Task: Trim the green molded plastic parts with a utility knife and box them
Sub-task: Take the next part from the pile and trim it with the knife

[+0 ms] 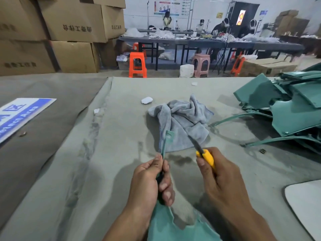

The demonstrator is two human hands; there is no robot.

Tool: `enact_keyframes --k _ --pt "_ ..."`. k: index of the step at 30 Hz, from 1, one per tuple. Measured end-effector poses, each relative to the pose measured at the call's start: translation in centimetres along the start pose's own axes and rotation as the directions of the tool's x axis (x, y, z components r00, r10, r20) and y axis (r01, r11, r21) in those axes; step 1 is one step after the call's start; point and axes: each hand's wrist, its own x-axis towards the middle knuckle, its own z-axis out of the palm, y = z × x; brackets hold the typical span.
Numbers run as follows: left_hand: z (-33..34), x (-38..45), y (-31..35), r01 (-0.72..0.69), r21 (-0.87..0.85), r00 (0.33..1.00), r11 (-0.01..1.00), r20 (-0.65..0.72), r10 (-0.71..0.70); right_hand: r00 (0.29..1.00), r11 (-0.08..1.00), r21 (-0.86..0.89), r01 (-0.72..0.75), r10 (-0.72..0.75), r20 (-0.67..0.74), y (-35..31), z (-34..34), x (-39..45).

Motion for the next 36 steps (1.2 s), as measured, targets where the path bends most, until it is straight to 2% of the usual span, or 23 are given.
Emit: enact_keyframes --k 6,9,12,15,16,21,23,26,28,32,36 --pt "0.9 -1.3 0.1 0.259 -0.249 0.952 0.933 0.231 -0.203 0.993 0.988 -0.097 0.120 -0.117 0.035 -0.7 1.1 0.2" --pt "1.1 -1.6 0.2 0.313 -0.298 0.932 0.902 0.277 -0.232 0.990 0.981 -0.129 0.142 -0.142 0.008 -0.5 1.3 0.3" --pt "0.9 -1.6 0.4 0.336 -0.358 0.927 0.871 0.289 -0.240 0.979 0.962 -0.224 0.154 -0.179 -0.095 0.1 1.0 0.5" --pt "0.2 -1.2 1.0 0.369 -0.443 0.922 0.817 0.285 -0.262 0.951 0.984 -0.162 0.073 -0.118 -0.285 1.1 0.3 0.8" --pt "-0.1 -1.1 1.3 0.369 -0.453 0.922 0.811 0.289 -0.258 0.948 0.986 -0.149 0.080 -0.121 -0.293 1.3 0.2 0.8" --pt "-0.6 -0.9 1.7 0.391 -0.335 0.902 0.857 0.326 -0.284 0.975 0.968 -0.137 0.210 -0.217 -0.038 0.4 0.6 0.7" --pt "-0.4 -1.0 1.6 0.413 -0.286 0.883 0.865 0.358 -0.303 0.977 0.970 -0.114 0.214 -0.213 0.022 -0.2 0.6 0.8" --pt "-0.2 -1.1 1.7 0.438 -0.257 0.861 0.861 0.397 -0.319 0.984 0.978 -0.133 0.160 -0.168 -0.057 0.0 0.0 0.7" --pt "-0.1 -1.3 2.1 0.446 -0.252 0.850 0.859 0.419 -0.319 0.977 0.986 -0.067 0.152 -0.160 -0.138 0.0 -0.1 0.6" --pt "-0.1 -1.4 2.3 0.478 -0.275 0.834 0.834 0.440 -0.333 0.924 0.960 0.077 0.268 -0.233 -0.304 -0.3 -0.3 0.6" --pt "-0.5 -1.5 2.1 0.499 -0.243 0.811 0.831 0.468 -0.350 0.952 0.946 0.184 0.266 -0.228 -0.203 0.1 -0.8 0.5"
